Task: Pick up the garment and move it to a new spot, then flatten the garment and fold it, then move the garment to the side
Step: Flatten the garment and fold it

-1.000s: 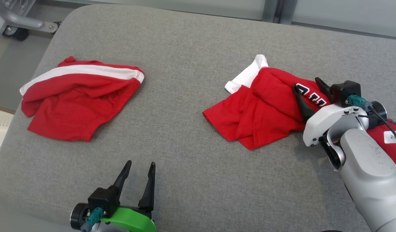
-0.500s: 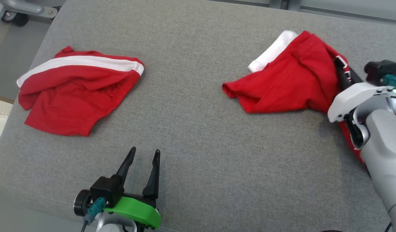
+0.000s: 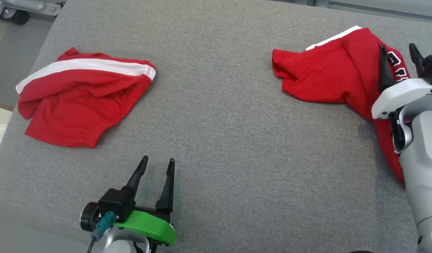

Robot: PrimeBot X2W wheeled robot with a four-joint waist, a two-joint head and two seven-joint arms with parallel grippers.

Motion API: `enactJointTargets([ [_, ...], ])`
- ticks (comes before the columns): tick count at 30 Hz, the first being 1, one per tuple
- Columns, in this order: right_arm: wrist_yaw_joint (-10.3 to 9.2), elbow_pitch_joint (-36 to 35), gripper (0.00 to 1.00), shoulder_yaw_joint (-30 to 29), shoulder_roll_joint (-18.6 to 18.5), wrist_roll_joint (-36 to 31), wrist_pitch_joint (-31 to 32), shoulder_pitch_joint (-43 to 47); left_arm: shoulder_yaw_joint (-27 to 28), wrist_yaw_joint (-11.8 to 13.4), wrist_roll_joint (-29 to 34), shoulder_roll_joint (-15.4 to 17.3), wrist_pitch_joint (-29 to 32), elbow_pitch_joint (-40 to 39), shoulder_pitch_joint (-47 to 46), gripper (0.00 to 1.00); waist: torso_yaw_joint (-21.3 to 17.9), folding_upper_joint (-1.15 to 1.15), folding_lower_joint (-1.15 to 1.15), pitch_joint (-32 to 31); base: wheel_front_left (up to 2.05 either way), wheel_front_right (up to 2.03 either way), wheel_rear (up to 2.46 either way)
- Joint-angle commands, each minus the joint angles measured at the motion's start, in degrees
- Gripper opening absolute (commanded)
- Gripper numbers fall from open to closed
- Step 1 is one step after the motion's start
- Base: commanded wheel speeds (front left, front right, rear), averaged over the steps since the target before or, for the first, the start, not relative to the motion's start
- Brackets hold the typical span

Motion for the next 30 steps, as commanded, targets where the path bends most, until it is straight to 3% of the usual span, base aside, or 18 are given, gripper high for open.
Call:
enactJointTargets([
  [1, -0.08, -2.97, 1.0, 0.17, 0.64, -1.33, -0.16, 1.83, -0.01, 0.22, 0.1, 0.11, -0.03, 0.03, -0.7, 1.0, -0.53, 0.0, 0.0, -0.27, 0.0, 0.0, 0.0],
  [6, -0.08, -7.12, 1.0, 4.46, 2.55, -3.13, -0.16, 4.13, -0.62, 0.11, -0.04, 0.12, -0.02, 0.15, -1.0, 1.0, -0.76, 0.0, 0.0, -0.23, 0.0, 0.0, 0.0],
  [12, -0.09, -3.11, 1.0, 8.46, 2.21, -2.59, -0.18, 3.51, -2.26, -0.15, -0.64, 0.15, -0.02, 0.17, -1.32, 1.0, 0.85, 0.0, 0.0, 0.28, 0.0, 0.0, 0.0],
  [26, -0.08, 0.16, 1.0, 2.94, 1.28, -5.1, -0.17, 2.05, -1.84, -0.07, -0.55, 0.13, -0.03, 0.92, -0.38, 1.0, 2.27, 0.0, 0.0, 0.51, 0.0, 0.0, 0.0],
  [29, -0.08, 1.34, 0.76, 1.96, 1.21, -5.89, -0.18, 1.82, -2.17, 0.24, -0.88, 0.12, -0.03, 0.8, -1.16, 1.0, 2.2, 0.0, 0.0, 0.84, 0.0, 0.0, 0.0],
  [30, -0.08, 1.77, 0.58, 1.61, 1.23, -6.2, -0.18, 1.71, -2.21, 0.31, -0.98, 0.13, -0.03, 0.65, -1.32, 1.0, 2.17, 0.0, 0.0, 0.95, 0.0, 0.0, 0.0],
])
